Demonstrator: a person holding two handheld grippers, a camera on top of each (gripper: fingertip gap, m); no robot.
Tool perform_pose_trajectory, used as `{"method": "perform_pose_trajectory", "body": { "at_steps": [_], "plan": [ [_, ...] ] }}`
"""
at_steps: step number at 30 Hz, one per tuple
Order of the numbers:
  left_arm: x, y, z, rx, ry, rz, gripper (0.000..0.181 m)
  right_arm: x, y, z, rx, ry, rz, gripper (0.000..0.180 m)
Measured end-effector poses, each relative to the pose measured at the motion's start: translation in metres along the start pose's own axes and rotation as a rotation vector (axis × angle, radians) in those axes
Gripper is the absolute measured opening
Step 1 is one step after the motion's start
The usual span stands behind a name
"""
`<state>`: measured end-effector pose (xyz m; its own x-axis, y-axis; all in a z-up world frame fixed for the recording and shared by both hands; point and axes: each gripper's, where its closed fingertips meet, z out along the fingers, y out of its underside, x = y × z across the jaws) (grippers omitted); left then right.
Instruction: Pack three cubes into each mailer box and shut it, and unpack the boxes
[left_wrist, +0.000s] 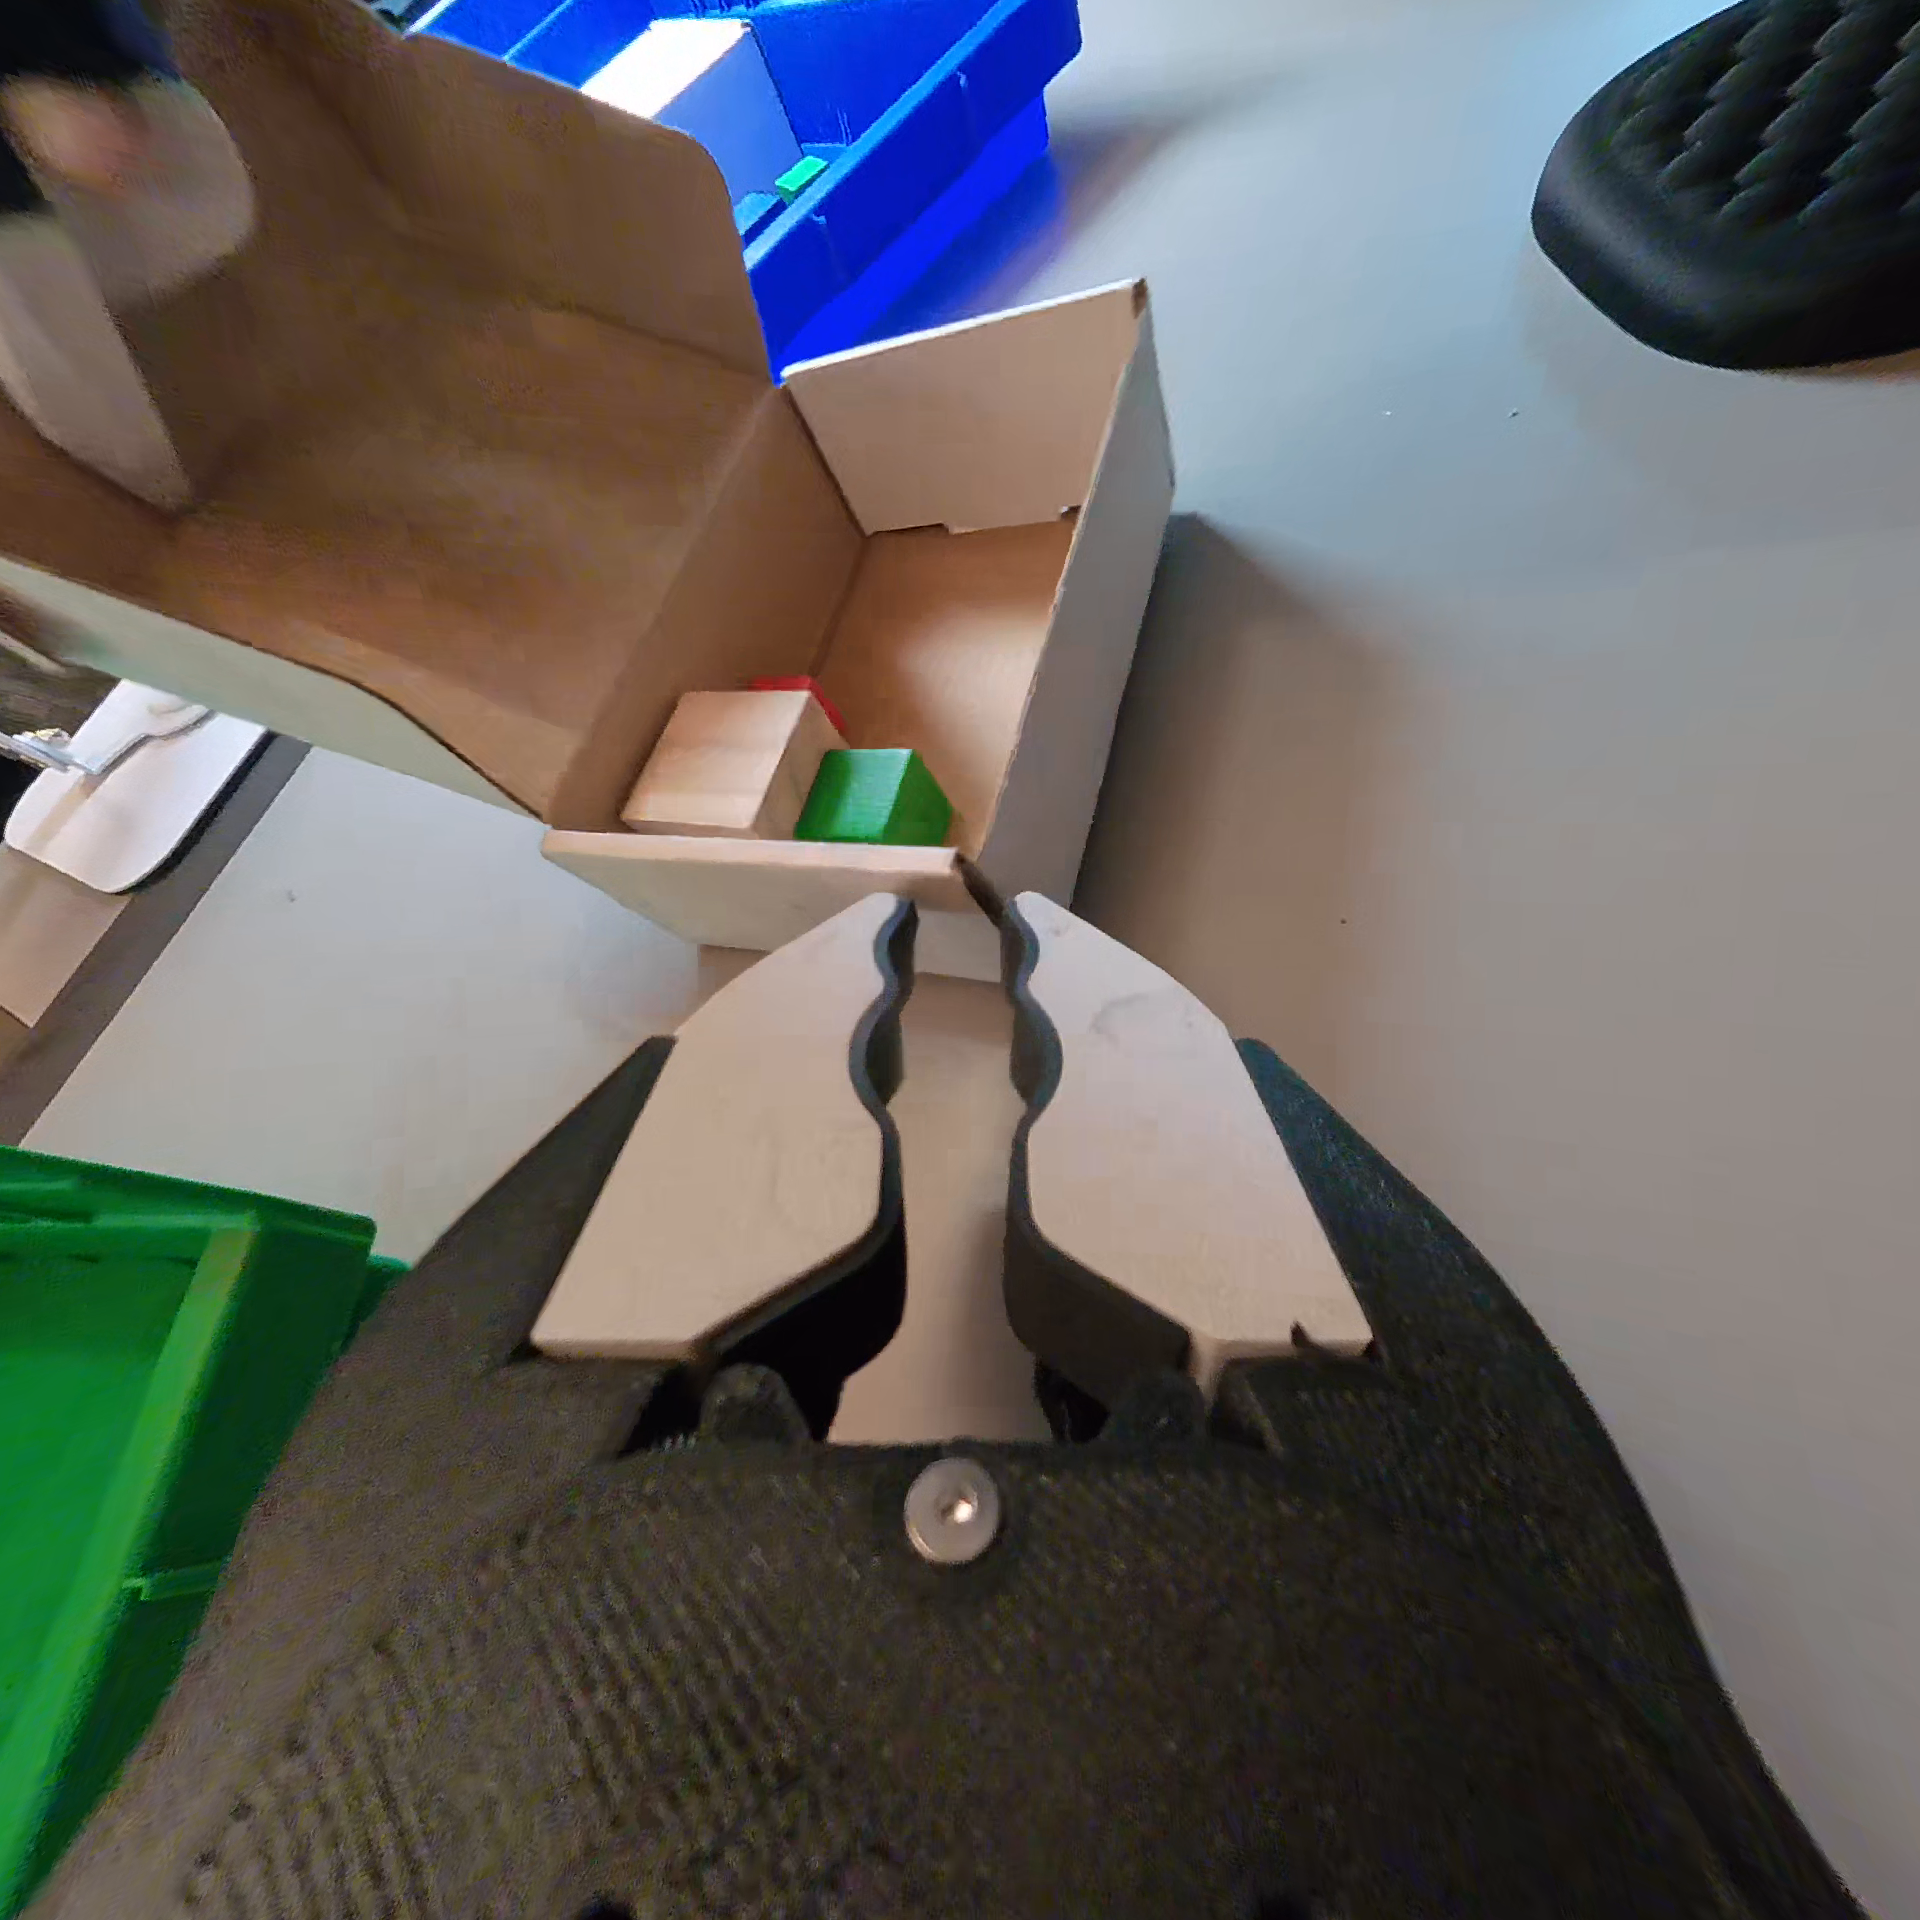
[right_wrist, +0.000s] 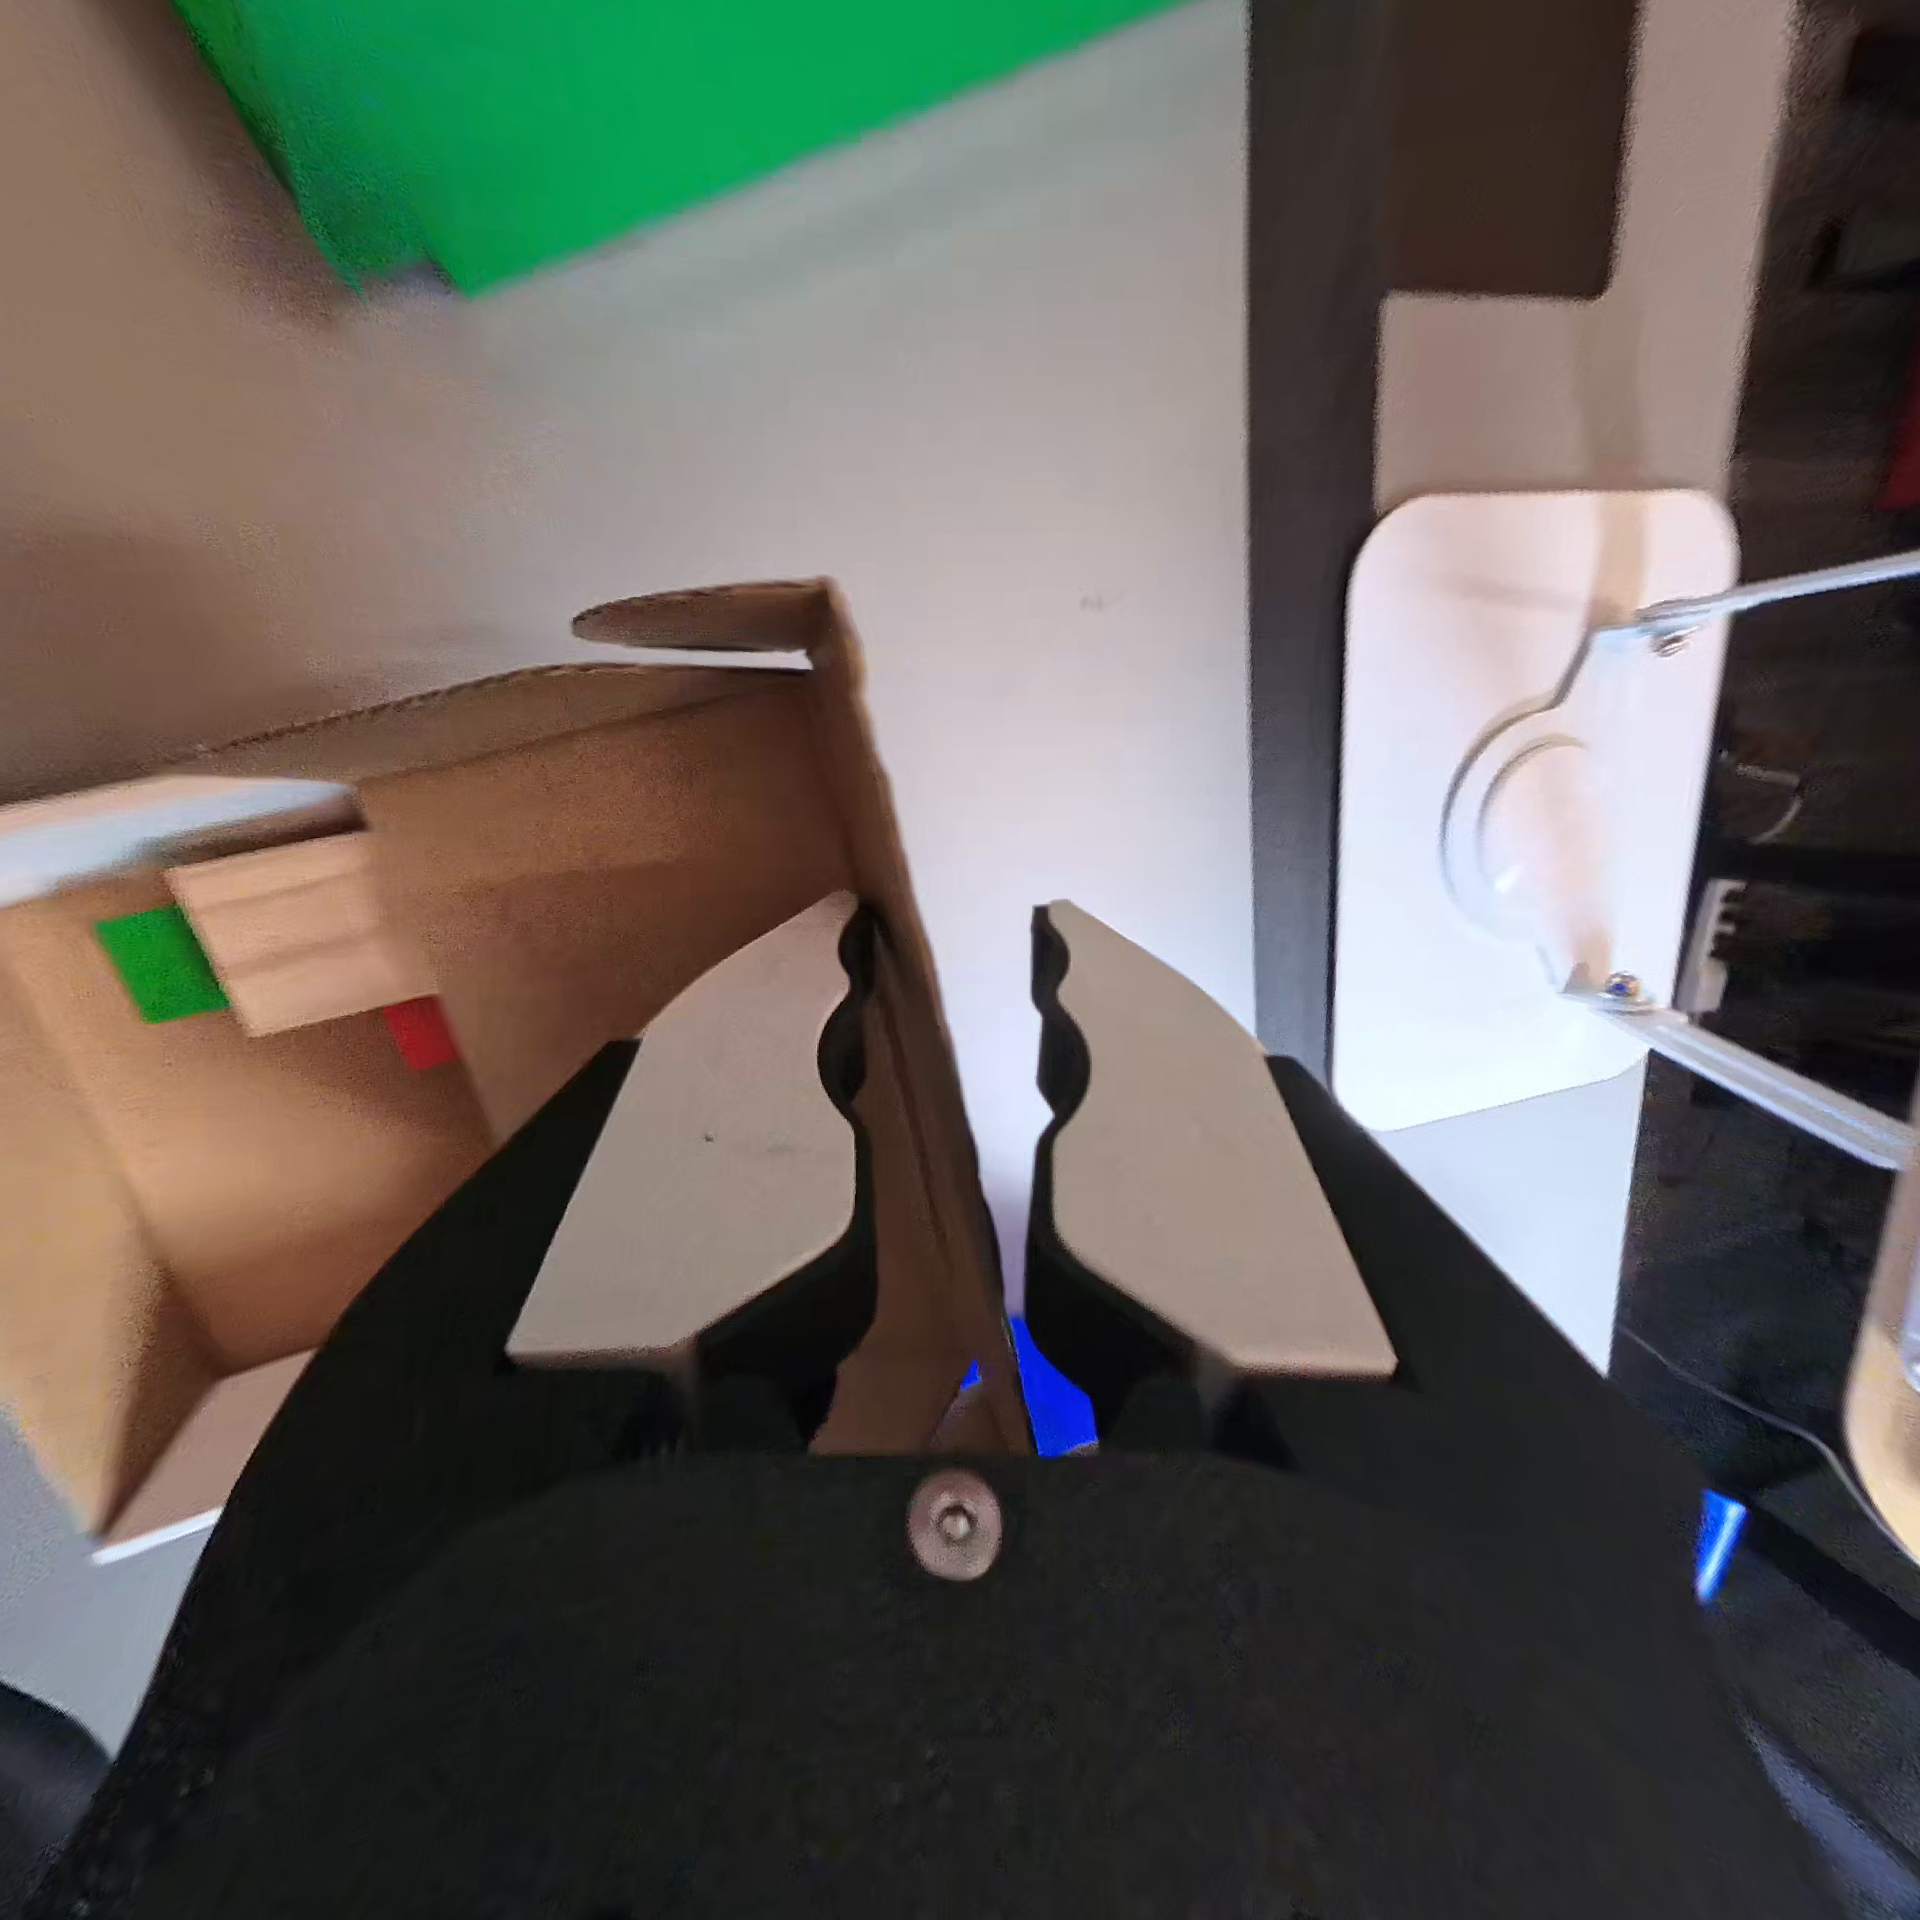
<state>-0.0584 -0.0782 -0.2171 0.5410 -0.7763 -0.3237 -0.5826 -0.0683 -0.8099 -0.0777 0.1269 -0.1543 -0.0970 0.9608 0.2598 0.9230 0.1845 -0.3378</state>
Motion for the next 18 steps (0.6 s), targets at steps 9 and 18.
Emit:
{"method": "perform_pose_trajectory", "body": {
  "at_steps": [9, 18],
  "plan": [
    [-0.005, -0.003, -0.002, 0.028, -0.007, -0.043, 0.026, -0.053, -0.047, -0.119, 0.533, 0.122, -0.049, 0.031],
    [-0.011, -0.002, 0.003, 0.036, -0.029, -0.090, 0.041, -0.138, 0.009, -0.082, 0.541, 0.107, -0.017, 0.037]
  ]
}}
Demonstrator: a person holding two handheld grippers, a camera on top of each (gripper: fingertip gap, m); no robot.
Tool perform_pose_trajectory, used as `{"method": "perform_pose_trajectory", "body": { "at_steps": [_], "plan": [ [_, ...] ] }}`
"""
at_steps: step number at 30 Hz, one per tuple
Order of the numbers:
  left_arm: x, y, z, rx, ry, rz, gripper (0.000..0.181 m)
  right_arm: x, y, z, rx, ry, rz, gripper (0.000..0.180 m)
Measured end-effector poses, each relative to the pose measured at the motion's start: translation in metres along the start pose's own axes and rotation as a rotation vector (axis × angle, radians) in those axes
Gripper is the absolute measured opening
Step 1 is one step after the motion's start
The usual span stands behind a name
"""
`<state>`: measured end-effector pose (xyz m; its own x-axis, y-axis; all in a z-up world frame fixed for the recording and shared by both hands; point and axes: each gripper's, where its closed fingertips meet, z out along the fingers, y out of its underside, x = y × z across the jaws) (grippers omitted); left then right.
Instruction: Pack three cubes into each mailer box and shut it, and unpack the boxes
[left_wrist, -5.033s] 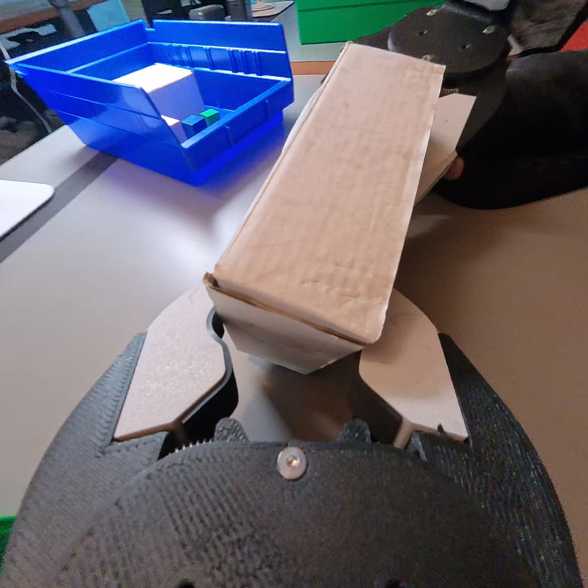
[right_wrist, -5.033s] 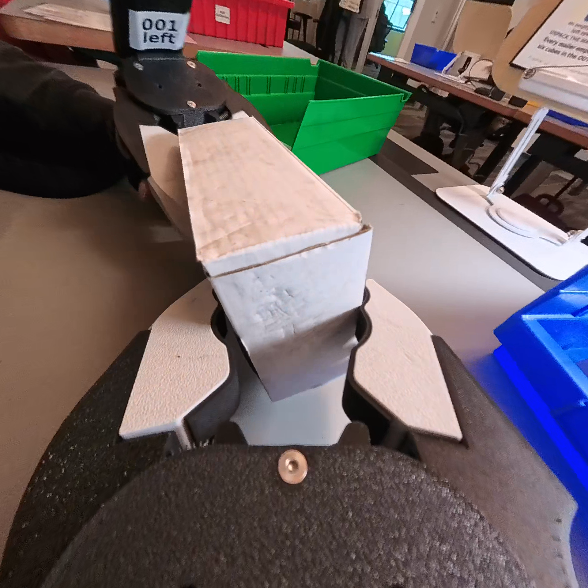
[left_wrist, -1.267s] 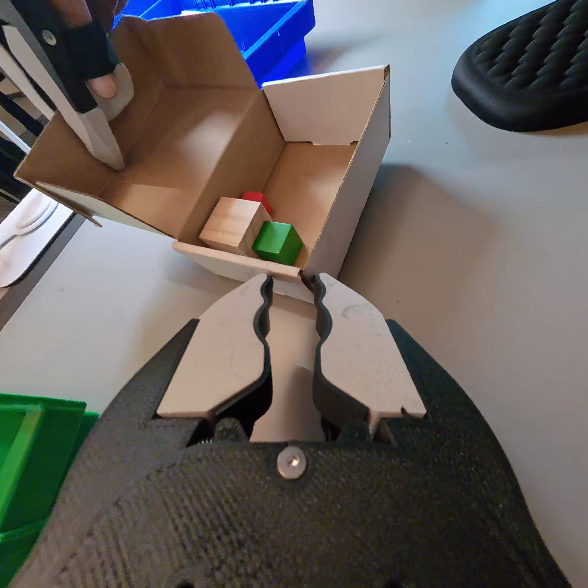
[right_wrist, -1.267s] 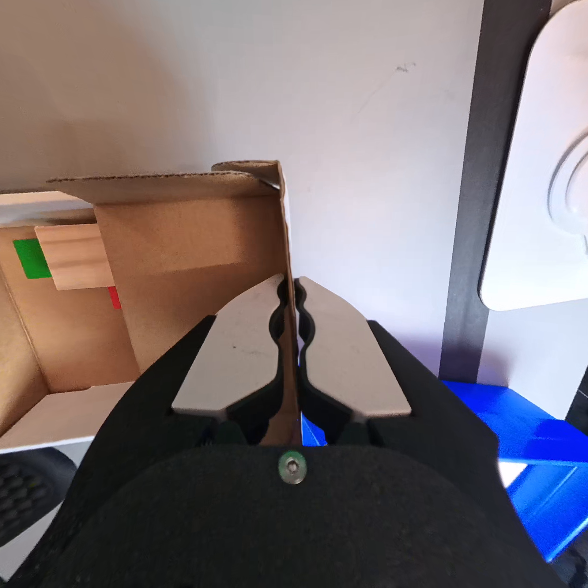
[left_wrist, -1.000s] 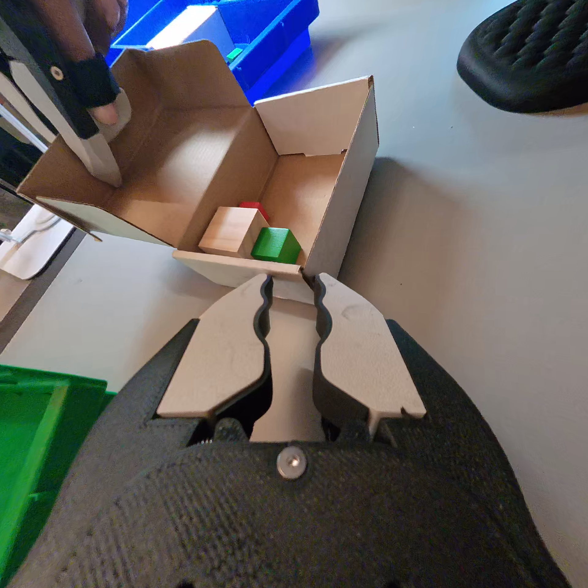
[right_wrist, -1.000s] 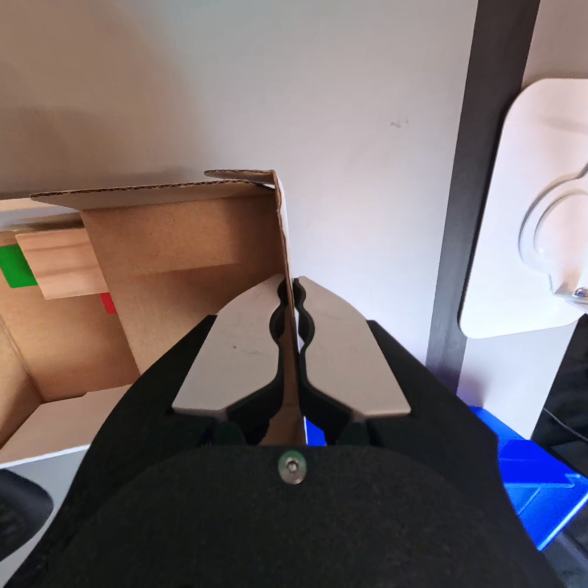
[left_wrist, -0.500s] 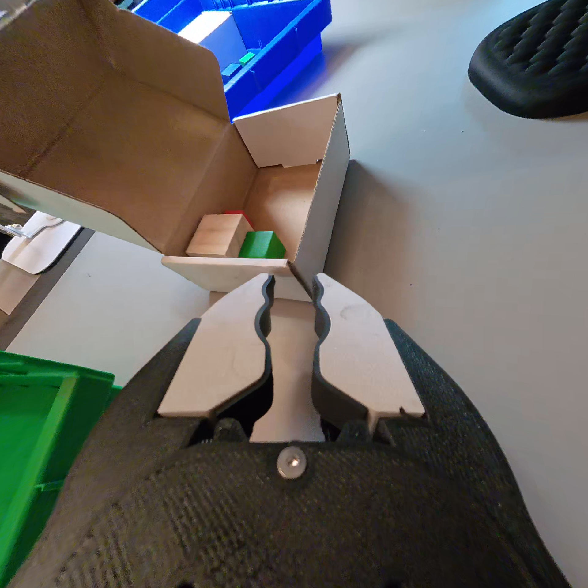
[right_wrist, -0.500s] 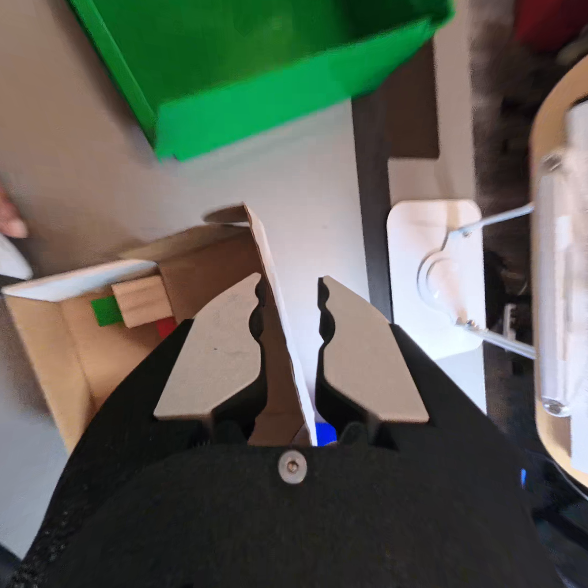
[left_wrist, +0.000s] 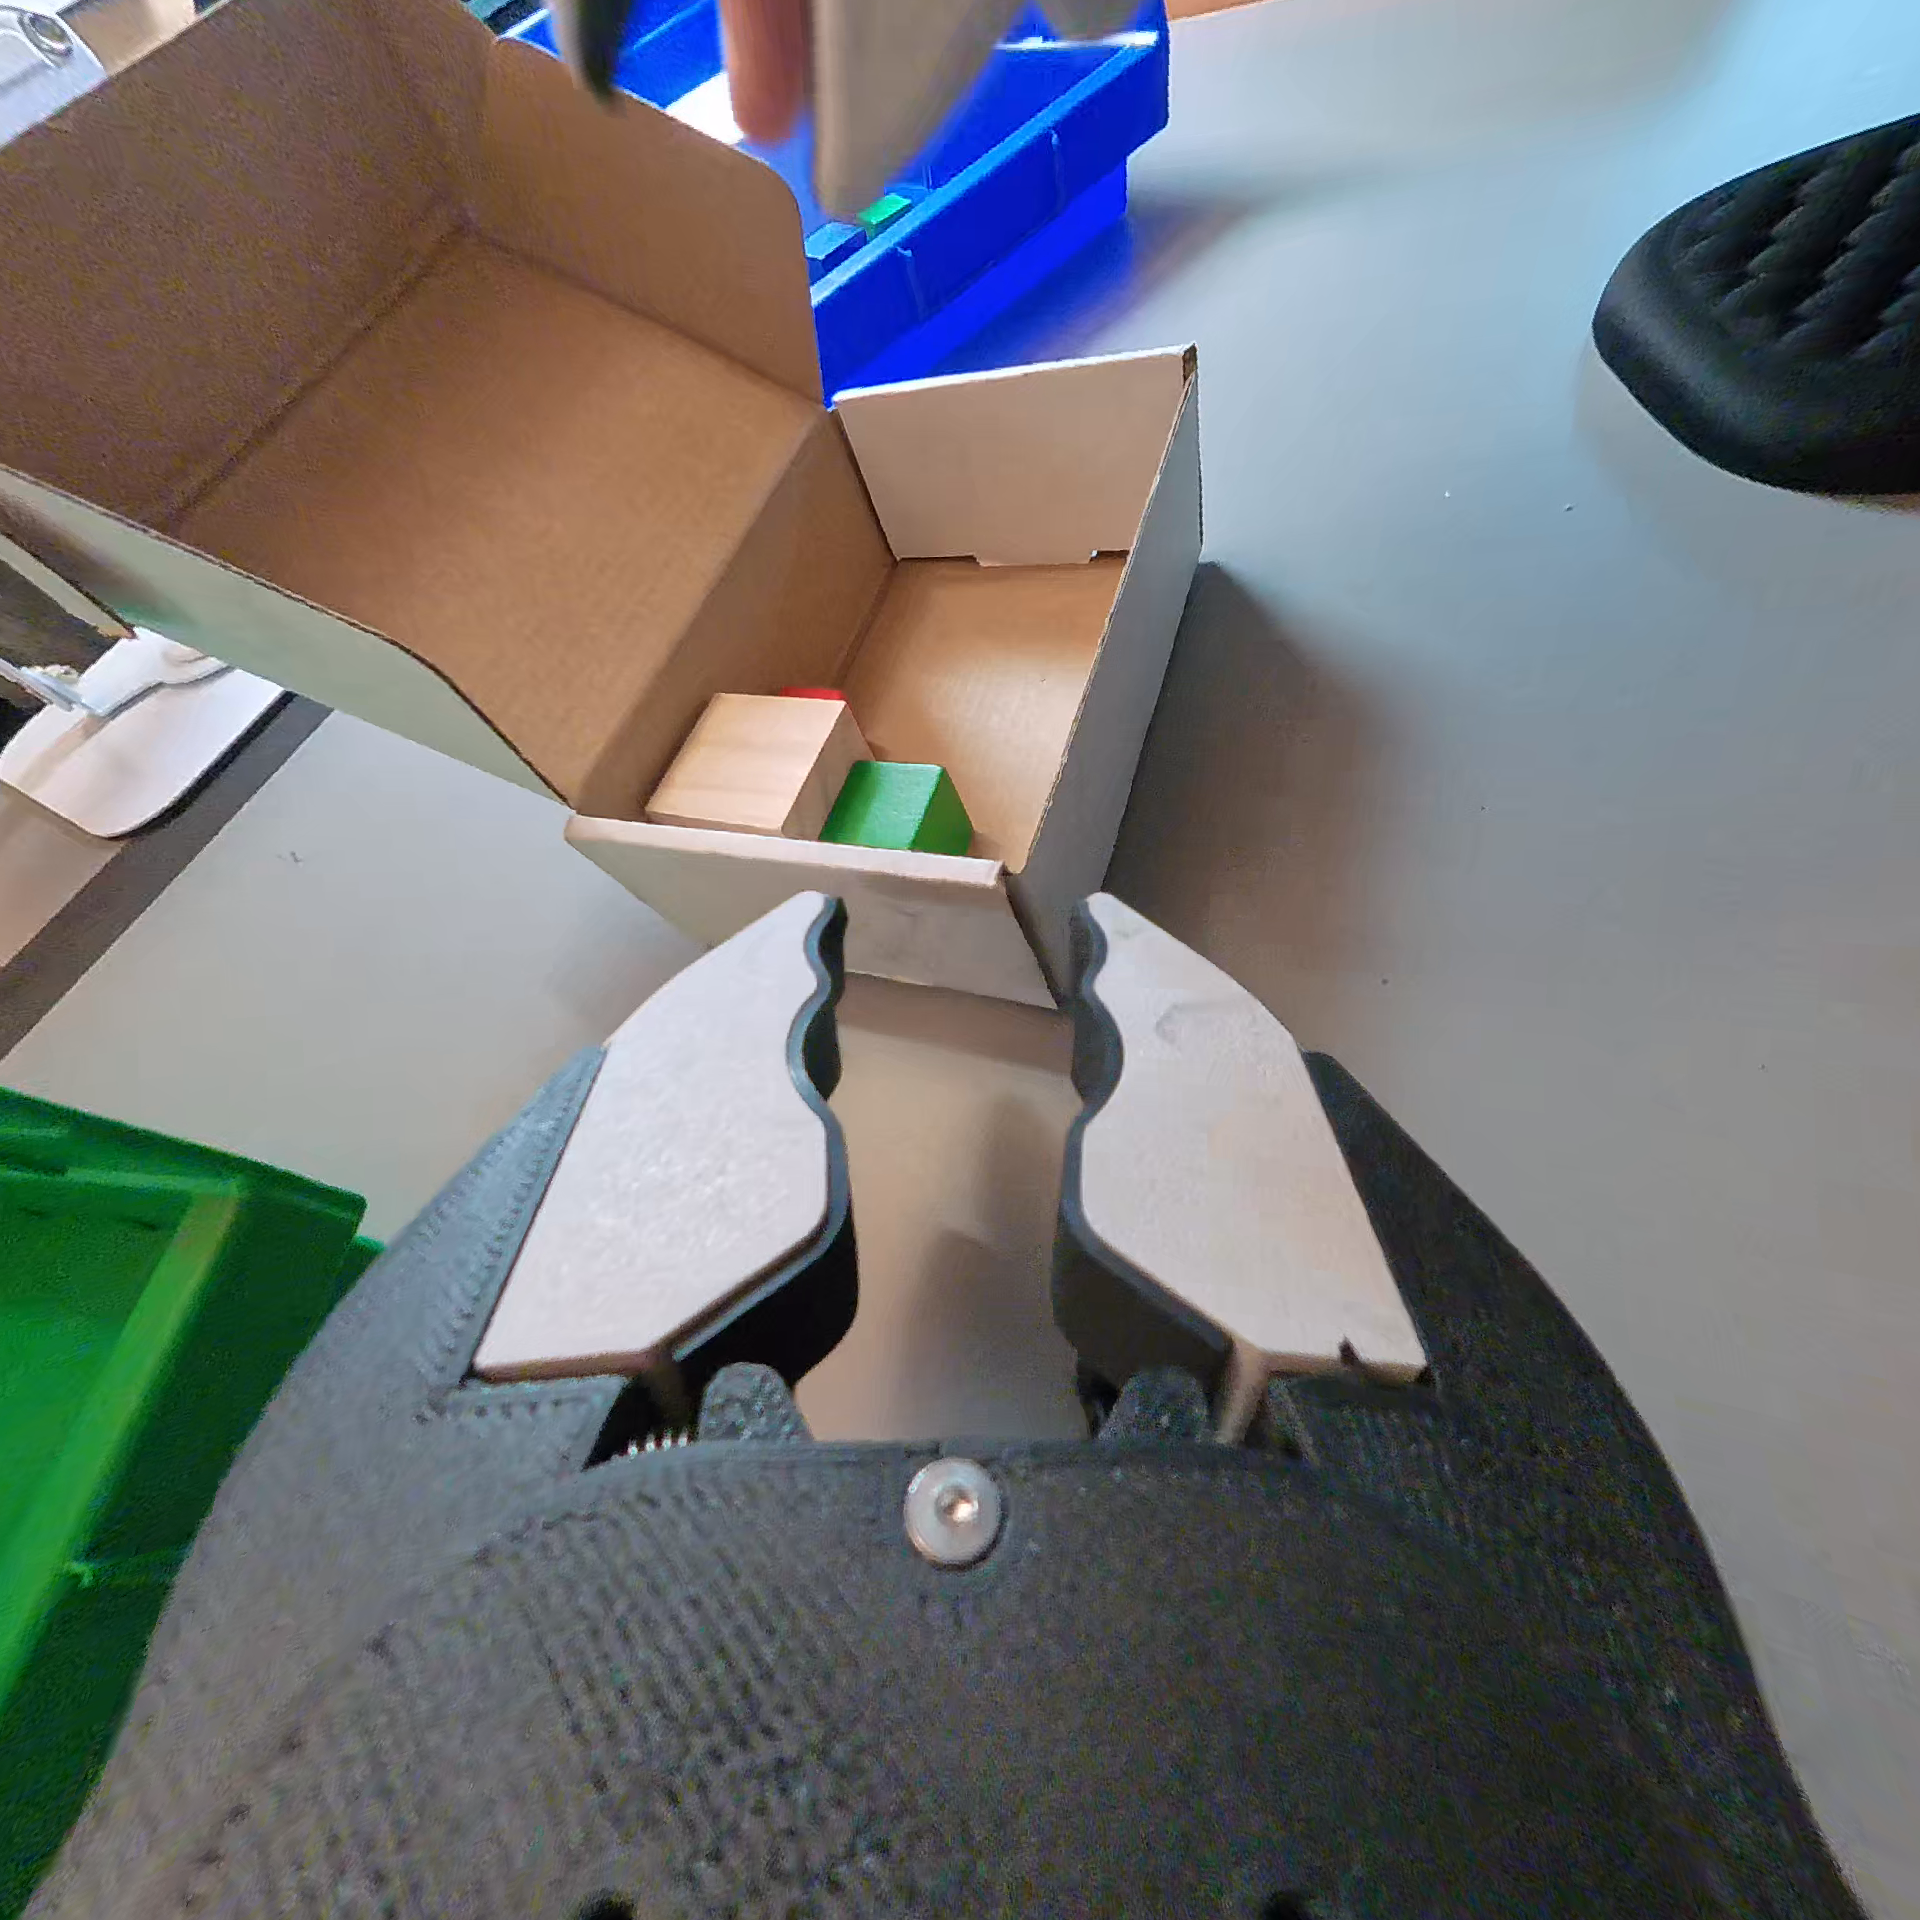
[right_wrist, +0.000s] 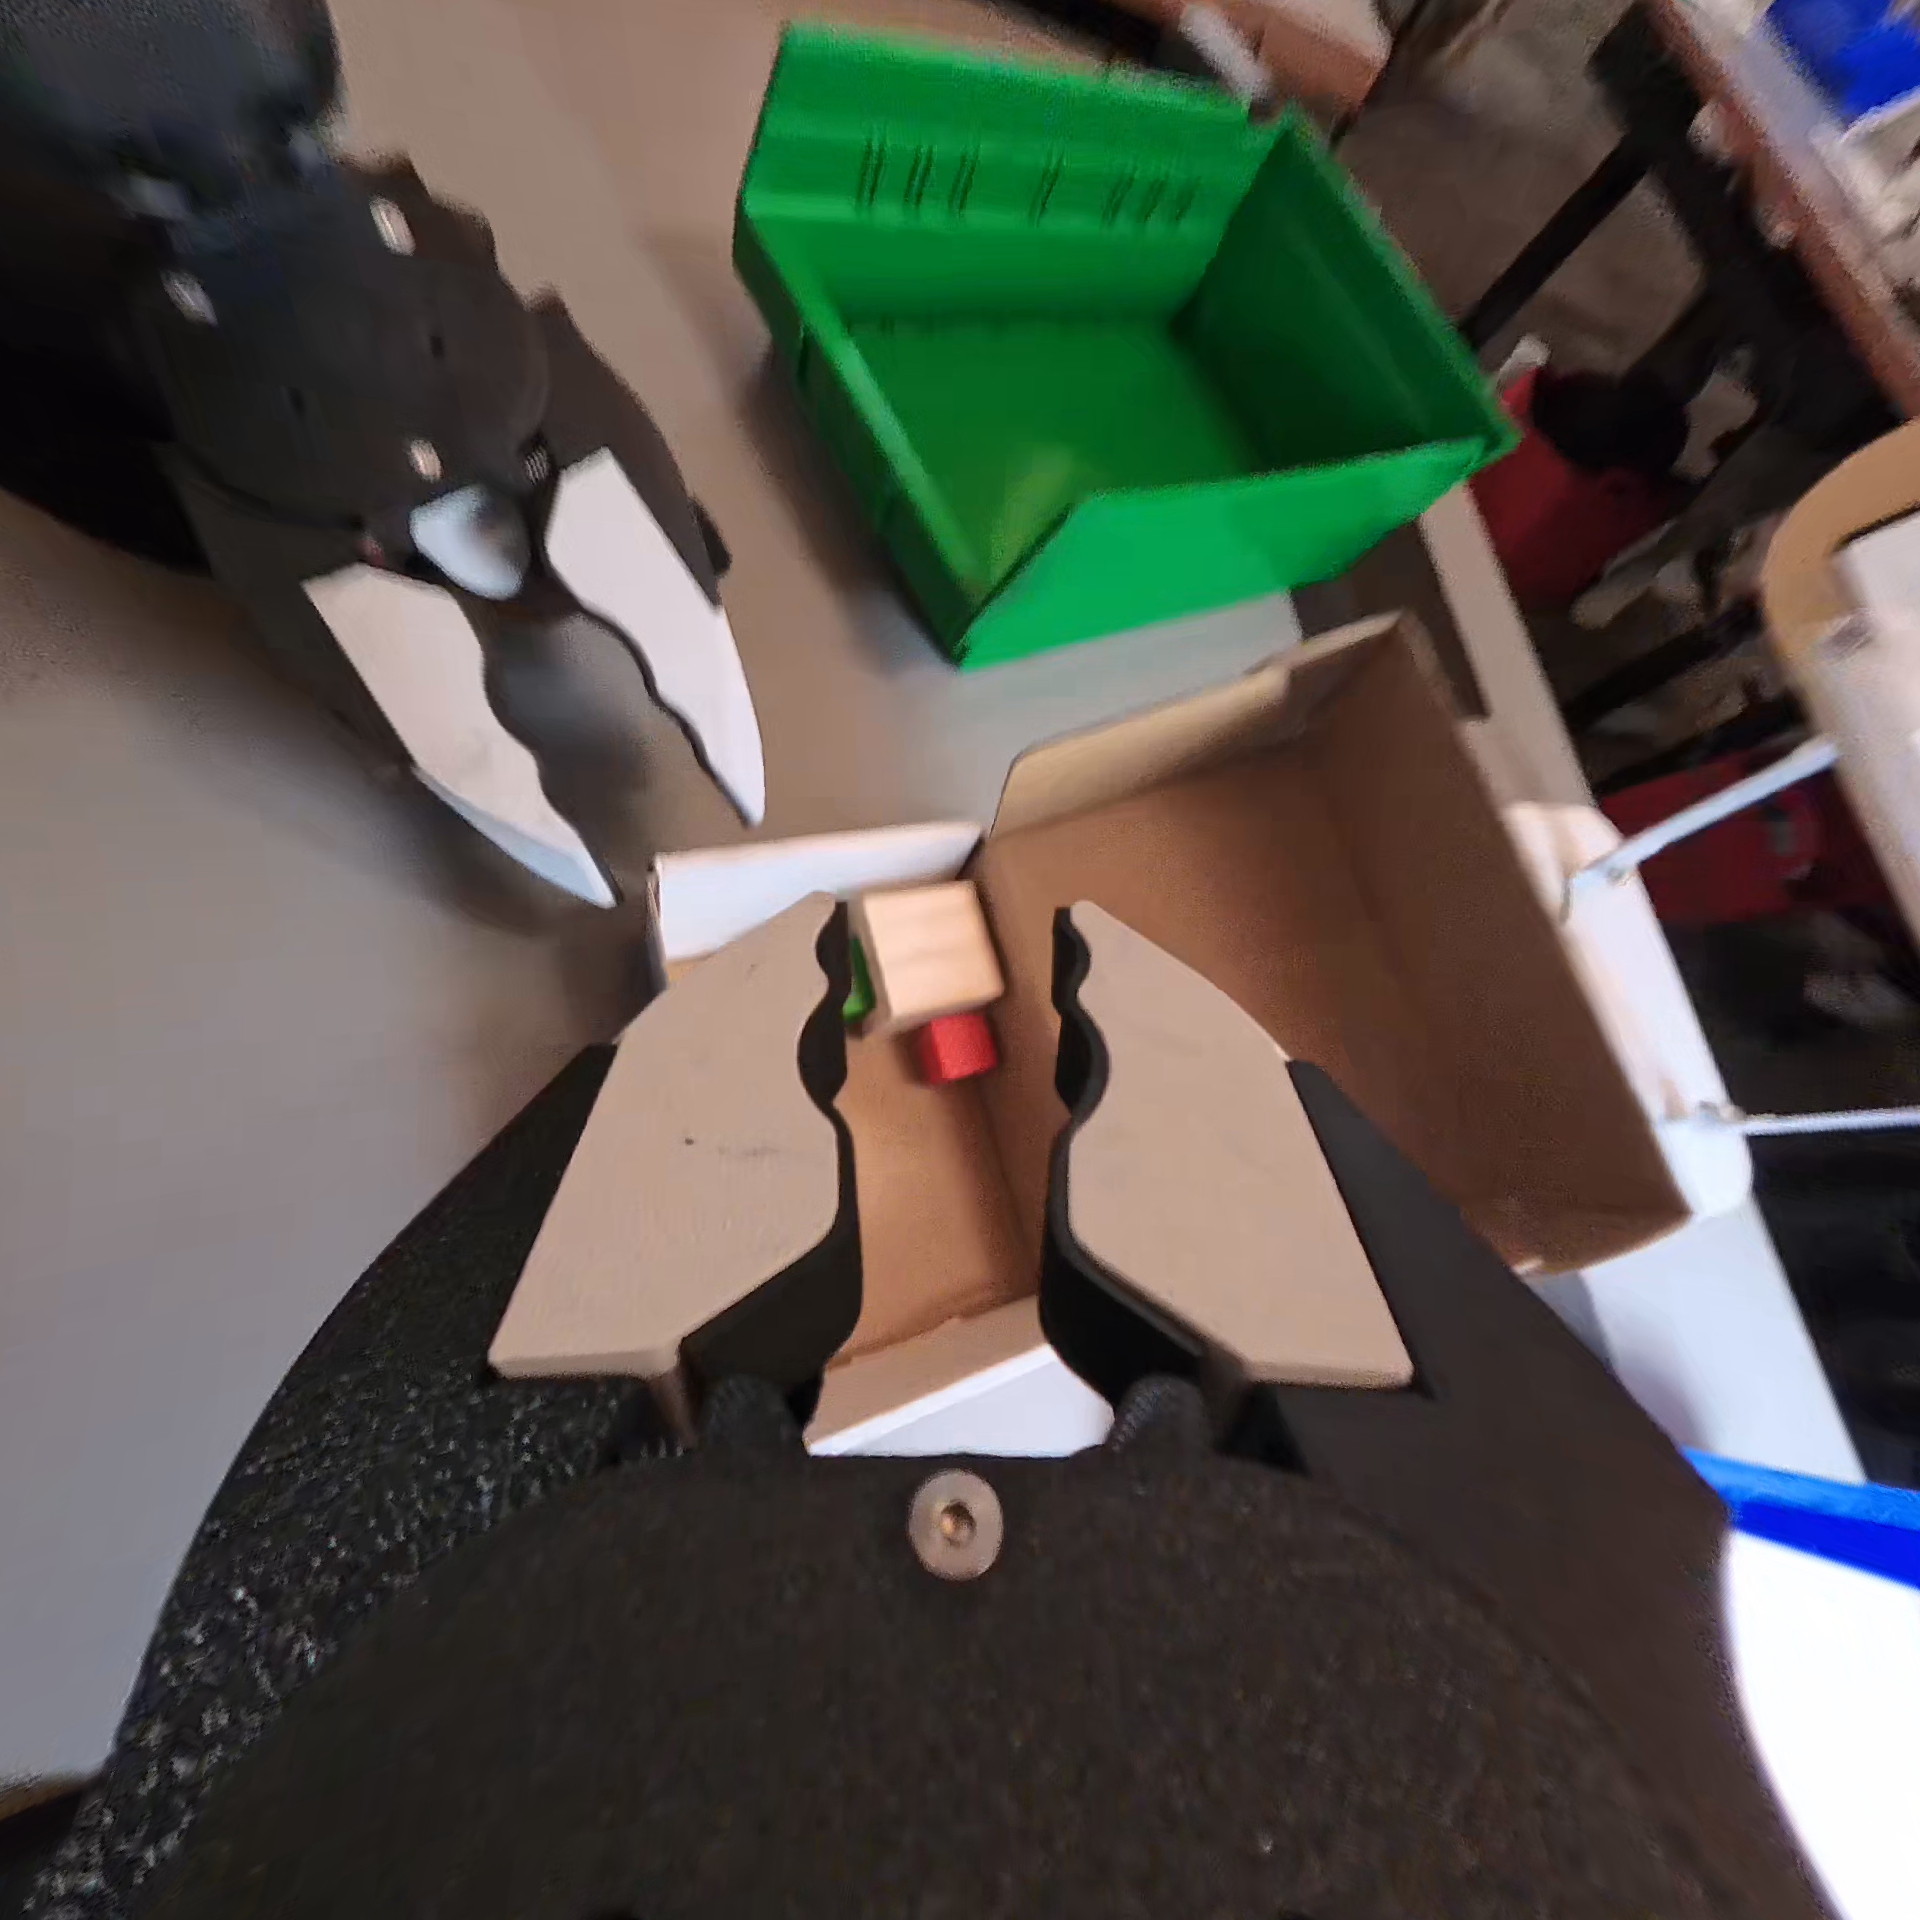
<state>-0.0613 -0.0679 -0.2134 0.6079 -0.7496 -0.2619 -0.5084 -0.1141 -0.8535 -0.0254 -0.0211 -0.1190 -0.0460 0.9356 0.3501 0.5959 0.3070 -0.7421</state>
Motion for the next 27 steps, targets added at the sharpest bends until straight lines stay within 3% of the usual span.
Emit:
{"method": "perform_pose_trajectory", "body": {
  "at_steps": [5, 13, 27],
  "plan": [
    [0.001, -0.003, -0.002, 0.010, -0.003, -0.035, 0.052, -0.010, 0.048, 0.039, -0.183, -0.059, 0.023, 0.044],
    [0.002, -0.014, -0.008, 0.045, -0.021, -0.107, 0.062, -0.011, 0.059, 0.079, -0.336, -0.143, -0.041, 0.047],
    [0.004, -0.014, -0.009, 0.047, -0.019, -0.086, 0.062, -0.019, 0.068, 0.085, -0.397, -0.187, -0.079, 0.031]
  ]
}}
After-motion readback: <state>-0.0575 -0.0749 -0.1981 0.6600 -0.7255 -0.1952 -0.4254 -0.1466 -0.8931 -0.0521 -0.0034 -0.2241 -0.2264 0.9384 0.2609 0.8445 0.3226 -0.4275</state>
